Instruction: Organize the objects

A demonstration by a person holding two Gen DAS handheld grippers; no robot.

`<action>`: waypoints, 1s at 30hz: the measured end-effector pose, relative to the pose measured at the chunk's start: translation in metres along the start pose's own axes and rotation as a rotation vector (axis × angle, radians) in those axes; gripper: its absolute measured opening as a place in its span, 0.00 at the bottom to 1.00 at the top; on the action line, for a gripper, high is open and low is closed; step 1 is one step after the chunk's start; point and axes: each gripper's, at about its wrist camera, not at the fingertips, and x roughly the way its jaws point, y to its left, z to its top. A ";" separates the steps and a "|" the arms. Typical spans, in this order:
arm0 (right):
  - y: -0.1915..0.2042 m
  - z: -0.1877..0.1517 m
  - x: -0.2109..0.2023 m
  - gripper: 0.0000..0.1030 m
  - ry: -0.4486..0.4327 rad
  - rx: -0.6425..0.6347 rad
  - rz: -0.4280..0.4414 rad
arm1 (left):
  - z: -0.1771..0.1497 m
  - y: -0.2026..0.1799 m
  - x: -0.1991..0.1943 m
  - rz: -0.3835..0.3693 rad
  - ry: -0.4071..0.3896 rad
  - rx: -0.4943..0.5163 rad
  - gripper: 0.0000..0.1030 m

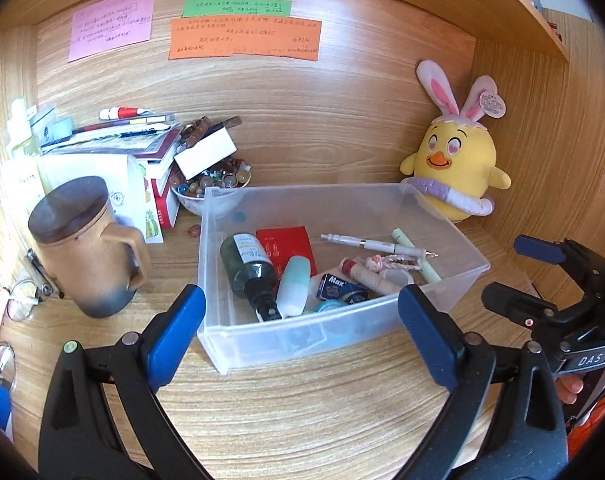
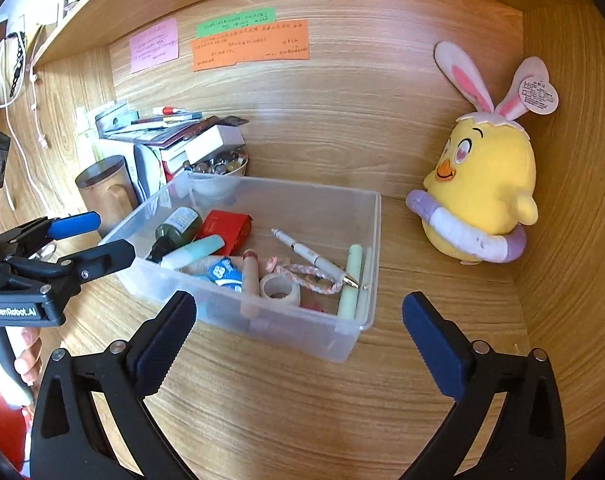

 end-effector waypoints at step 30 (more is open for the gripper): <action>0.011 -0.009 -0.015 1.00 -0.013 -0.008 0.001 | -0.011 -0.001 -0.015 -0.005 -0.010 -0.010 0.96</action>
